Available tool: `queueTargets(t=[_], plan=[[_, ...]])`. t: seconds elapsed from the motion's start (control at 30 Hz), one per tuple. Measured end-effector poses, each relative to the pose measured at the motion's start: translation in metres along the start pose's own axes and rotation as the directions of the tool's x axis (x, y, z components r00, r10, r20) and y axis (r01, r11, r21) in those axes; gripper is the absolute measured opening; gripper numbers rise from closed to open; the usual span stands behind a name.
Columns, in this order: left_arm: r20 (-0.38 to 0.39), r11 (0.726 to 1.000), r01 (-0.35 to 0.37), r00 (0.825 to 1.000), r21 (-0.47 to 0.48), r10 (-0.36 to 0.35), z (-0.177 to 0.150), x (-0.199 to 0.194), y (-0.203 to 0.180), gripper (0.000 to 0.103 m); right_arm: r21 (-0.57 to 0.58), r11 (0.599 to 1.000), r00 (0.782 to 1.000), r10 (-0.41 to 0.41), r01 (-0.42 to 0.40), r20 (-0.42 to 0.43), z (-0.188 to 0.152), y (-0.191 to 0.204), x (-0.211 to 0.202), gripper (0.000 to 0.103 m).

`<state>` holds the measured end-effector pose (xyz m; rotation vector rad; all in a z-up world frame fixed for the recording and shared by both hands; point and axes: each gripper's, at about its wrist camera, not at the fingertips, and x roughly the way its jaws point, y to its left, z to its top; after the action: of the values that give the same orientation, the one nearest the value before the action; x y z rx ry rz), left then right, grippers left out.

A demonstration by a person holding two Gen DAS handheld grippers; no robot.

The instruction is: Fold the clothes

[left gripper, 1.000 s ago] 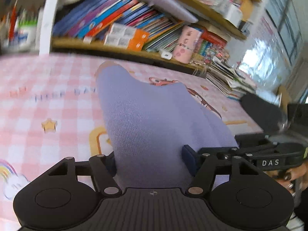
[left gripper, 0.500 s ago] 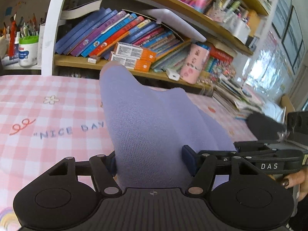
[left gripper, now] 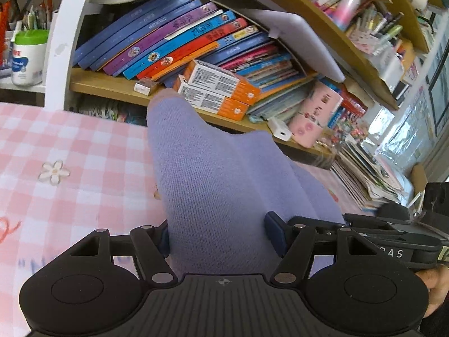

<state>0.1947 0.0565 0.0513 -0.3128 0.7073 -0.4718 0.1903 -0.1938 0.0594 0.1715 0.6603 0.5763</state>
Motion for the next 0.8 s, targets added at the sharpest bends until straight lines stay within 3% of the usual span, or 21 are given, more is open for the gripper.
queueTargets(t=[0.4,0.67,0.73,0.8], plan=[[0.033,1.0,-0.008,0.999,0.013,0.007,0.025,0.049,0.023,0.065,0.087,0.996,1.0,0.005,-0.005,0.008,0.025,-0.04,0.052,0.032],[0.105,0.995,-0.017,0.994,-0.101,0.028,0.026,0.066,0.038,0.064,0.122,0.993,1.0,-0.012,0.009,0.027,0.03,-0.052,0.07,0.033],[0.113,0.991,-0.02,0.993,-0.132,0.036,0.027,0.068,0.042,0.065,0.127,0.992,0.999,-0.021,0.015,0.049,0.026,-0.054,0.065,0.036],[0.122,0.987,-0.043,0.991,-0.157,0.063,0.026,0.062,0.045,0.068,0.125,0.992,0.996,-0.038,0.028,0.083,0.018,-0.053,0.052,0.047]])
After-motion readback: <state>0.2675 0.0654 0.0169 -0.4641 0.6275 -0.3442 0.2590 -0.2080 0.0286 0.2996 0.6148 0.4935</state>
